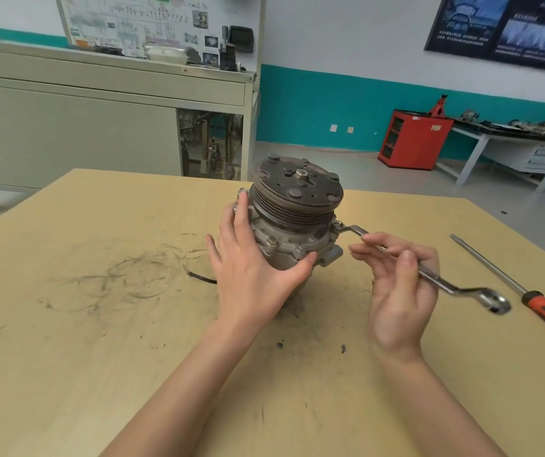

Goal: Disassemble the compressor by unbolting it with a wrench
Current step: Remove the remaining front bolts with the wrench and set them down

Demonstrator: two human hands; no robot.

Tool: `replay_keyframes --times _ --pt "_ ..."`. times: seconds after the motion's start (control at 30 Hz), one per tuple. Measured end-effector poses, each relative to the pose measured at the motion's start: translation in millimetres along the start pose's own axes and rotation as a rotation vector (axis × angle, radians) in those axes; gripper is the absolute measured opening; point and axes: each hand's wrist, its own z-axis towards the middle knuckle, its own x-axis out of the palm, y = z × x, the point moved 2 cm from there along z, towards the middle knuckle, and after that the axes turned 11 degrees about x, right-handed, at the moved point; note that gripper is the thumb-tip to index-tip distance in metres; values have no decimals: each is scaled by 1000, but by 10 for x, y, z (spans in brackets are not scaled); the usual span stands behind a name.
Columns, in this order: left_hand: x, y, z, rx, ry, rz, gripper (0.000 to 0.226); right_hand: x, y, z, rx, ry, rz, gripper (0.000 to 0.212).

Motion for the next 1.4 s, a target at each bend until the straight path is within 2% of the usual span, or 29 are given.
replay_keyframes --times 0.13,0.23,0.4,0.5,0.57,0.67,0.77,0.83,1.0,1.2,1.3,1.37,1.4 --pt "-6 -1 -5 2 9 -11 116 -139 -47 378 314 -50 342 24" --pt "0 -1 -3 1 7 -11 115 -122 -174 741 581 -31 436 26" --pt "1 1 -2 3 -9 3 115 174 -340 1219 869 205 279 23" --pt "-13 -3 -5 4 -14 -3 116 357 -329 1335 936 367 142 24" --pt "-15 -1 -10 5 -9 -13 116 341 -245 1357 934 373 110 24" --pt "-8 16 -9 4 -6 -14 117 164 -28 1281 759 257 -1 30" --pt "3 21 -14 6 0 -13 117 20 198 953 443 106 -211 35" --pt "4 18 -13 7 -4 -10 116 13 286 665 239 32 -293 29" --pt "-7 5 -13 5 -5 -11 116 85 350 194 -195 37 -364 16" --pt "-16 -2 -10 8 -7 -10 117 51 172 60 -364 88 -580 29" --pt "-20 -3 -10 9 -8 -8 116 103 149 -20 -569 90 -737 35" --pt "-16 -1 -13 8 -10 -12 116 121 118 -93 -655 92 -779 31" --pt "-15 -2 -12 10 -12 -14 116 116 101 -111 -618 88 -740 24"
